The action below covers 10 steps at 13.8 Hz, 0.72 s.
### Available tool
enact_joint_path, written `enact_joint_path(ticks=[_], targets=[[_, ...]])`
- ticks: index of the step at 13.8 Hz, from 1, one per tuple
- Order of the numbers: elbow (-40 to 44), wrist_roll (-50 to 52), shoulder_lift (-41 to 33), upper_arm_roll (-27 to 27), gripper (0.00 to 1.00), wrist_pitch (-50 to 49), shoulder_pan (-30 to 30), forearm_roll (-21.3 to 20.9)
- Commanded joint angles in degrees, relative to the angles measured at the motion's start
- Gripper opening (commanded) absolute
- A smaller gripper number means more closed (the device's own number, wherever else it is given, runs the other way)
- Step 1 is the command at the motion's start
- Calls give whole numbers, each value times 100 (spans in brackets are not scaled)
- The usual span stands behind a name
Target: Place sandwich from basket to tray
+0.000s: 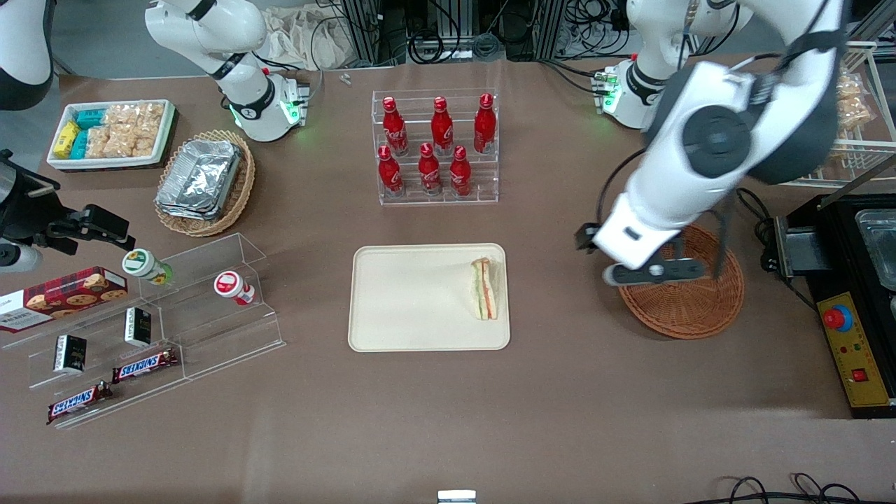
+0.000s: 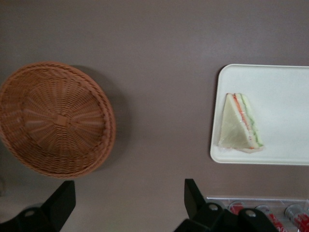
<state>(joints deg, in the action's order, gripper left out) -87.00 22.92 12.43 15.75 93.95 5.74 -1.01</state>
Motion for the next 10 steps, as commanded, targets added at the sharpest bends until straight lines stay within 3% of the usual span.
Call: enact_joint_path(ticks=[1,3,6,10], targets=[[-203,-883,-539,34,100,-472,-695,320],[-212,-1489,-741,-210,100,-797,-1039,425],[-299,-2317,-996,-1763,100,-1175,-707,672],[-414,-2302,-1278,-1944,100,-1212,-706,549]])
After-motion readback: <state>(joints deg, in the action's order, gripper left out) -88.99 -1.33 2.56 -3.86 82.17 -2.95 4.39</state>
